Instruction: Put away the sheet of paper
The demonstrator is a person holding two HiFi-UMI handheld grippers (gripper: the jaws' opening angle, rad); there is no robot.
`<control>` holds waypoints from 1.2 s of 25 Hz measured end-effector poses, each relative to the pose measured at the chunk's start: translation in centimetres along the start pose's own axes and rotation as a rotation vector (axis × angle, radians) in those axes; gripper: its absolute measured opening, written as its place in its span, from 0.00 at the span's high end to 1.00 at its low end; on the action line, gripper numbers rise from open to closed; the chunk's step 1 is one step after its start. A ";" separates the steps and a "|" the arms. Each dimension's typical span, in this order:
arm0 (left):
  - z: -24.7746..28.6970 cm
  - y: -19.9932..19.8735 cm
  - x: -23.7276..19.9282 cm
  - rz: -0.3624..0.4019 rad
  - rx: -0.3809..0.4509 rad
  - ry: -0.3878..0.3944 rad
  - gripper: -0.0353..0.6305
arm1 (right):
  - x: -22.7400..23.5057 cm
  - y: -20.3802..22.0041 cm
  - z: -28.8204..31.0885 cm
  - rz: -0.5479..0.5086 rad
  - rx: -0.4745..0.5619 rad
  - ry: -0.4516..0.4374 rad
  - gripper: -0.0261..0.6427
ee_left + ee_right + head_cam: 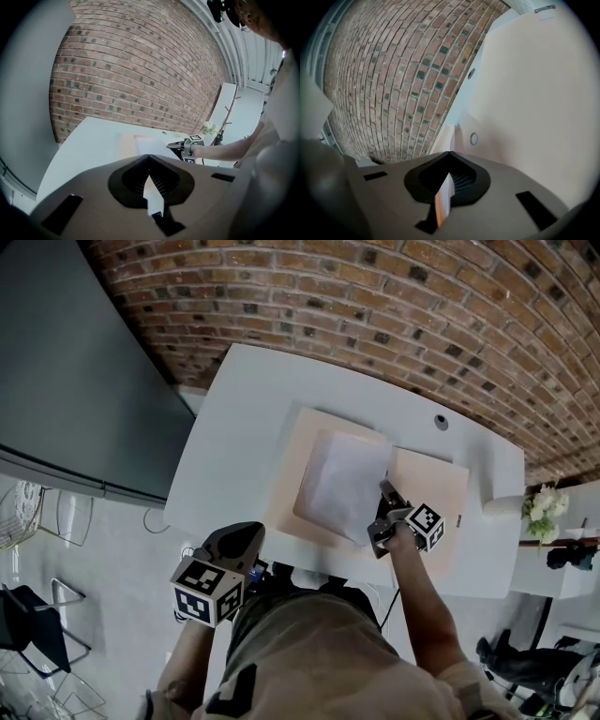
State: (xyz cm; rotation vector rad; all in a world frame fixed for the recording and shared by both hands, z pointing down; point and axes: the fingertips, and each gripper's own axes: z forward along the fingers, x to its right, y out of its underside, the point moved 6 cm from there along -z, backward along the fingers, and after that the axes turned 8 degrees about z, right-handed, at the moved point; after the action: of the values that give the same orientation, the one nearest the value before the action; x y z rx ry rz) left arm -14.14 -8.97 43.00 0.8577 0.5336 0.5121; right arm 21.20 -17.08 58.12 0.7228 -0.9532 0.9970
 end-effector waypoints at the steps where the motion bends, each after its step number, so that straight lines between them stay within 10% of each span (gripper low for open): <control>1: 0.0 0.0 -0.1 -0.001 -0.002 0.001 0.93 | 0.0 0.1 0.1 -0.001 -0.001 0.002 0.93; 30: -0.1 0.7 -1.2 -0.024 -0.013 -0.007 0.93 | 0.0 1.7 2.9 0.008 -0.055 0.014 0.93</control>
State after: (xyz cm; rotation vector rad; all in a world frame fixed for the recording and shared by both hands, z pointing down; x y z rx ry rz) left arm -15.27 -9.27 43.84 0.8393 0.5335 0.4900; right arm 18.73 -18.94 59.45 0.6659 -0.9687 0.9776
